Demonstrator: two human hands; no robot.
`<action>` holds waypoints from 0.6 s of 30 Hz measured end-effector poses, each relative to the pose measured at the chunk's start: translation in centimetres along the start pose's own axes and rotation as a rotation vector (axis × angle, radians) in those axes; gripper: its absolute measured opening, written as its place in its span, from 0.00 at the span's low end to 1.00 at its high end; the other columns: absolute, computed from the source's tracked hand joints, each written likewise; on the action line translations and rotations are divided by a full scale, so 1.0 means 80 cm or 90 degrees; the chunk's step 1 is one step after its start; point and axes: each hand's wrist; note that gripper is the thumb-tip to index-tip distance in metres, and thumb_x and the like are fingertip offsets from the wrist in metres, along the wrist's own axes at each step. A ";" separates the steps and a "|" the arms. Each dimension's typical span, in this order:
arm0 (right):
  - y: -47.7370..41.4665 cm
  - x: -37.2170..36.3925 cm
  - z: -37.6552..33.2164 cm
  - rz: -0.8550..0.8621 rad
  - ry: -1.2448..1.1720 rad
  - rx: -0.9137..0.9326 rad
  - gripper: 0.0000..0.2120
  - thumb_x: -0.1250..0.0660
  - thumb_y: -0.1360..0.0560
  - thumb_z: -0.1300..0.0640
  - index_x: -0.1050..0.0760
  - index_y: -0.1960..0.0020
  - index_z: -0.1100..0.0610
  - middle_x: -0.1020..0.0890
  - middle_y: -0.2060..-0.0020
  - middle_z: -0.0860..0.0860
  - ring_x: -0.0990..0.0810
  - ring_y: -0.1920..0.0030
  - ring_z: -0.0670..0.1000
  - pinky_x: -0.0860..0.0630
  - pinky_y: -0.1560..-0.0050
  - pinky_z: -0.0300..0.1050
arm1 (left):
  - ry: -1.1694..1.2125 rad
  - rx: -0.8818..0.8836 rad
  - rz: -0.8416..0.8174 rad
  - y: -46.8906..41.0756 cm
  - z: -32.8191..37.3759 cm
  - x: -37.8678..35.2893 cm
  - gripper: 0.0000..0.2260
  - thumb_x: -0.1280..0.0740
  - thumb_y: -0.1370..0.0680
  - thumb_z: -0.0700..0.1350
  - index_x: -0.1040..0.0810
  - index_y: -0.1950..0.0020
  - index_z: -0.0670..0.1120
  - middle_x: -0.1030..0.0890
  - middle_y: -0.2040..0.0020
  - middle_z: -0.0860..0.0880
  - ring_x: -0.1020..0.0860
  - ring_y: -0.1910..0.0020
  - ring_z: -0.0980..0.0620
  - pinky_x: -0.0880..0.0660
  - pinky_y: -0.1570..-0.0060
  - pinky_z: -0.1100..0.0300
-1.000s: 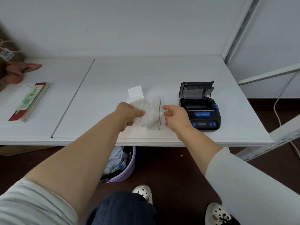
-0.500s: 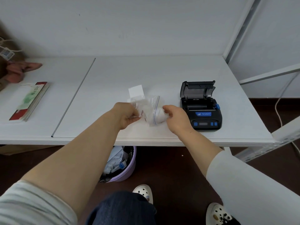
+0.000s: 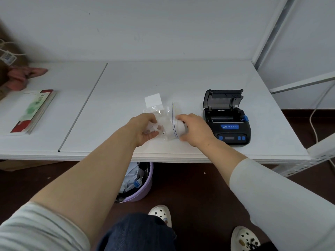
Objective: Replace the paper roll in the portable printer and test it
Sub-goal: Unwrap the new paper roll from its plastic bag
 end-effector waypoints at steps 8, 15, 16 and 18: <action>0.015 0.003 -0.005 0.080 0.032 -0.003 0.25 0.27 0.34 0.57 0.32 0.41 0.57 0.27 0.44 0.52 0.27 0.46 0.54 0.25 0.52 0.48 | 0.003 -0.041 0.051 0.002 -0.007 0.000 0.08 0.35 0.27 0.26 0.26 0.52 0.37 0.23 0.55 0.39 0.24 0.63 0.50 0.22 0.77 0.64; 0.028 0.031 -0.007 0.126 -0.509 -0.195 0.27 0.21 0.40 0.63 0.29 0.45 0.60 0.26 0.60 0.49 0.23 0.58 0.51 0.19 0.51 0.50 | 0.004 -0.073 0.139 0.013 0.003 -0.003 0.07 0.33 0.26 0.32 0.26 0.55 0.43 0.21 0.61 0.43 0.25 0.67 0.50 0.34 0.82 0.71; 0.030 0.034 -0.008 0.130 -0.613 -0.220 0.27 0.21 0.39 0.65 0.29 0.45 0.61 0.25 0.58 0.51 0.22 0.58 0.51 0.18 0.53 0.48 | 0.018 -0.079 0.157 0.014 0.006 -0.004 0.07 0.34 0.26 0.31 0.26 0.55 0.43 0.22 0.64 0.44 0.26 0.68 0.50 0.35 0.82 0.72; 0.034 0.039 -0.007 0.148 -0.788 -0.254 0.24 0.23 0.37 0.66 0.30 0.46 0.61 0.23 0.56 0.54 0.20 0.60 0.51 0.18 0.57 0.44 | 0.077 -0.087 0.186 0.015 0.011 -0.007 0.08 0.36 0.26 0.30 0.26 0.53 0.42 0.24 0.67 0.45 0.29 0.71 0.50 0.35 0.82 0.71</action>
Point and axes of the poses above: each hand's wrist, its own y-axis away from the middle knuckle, its own x-axis out of the back of the hand, z = x × y
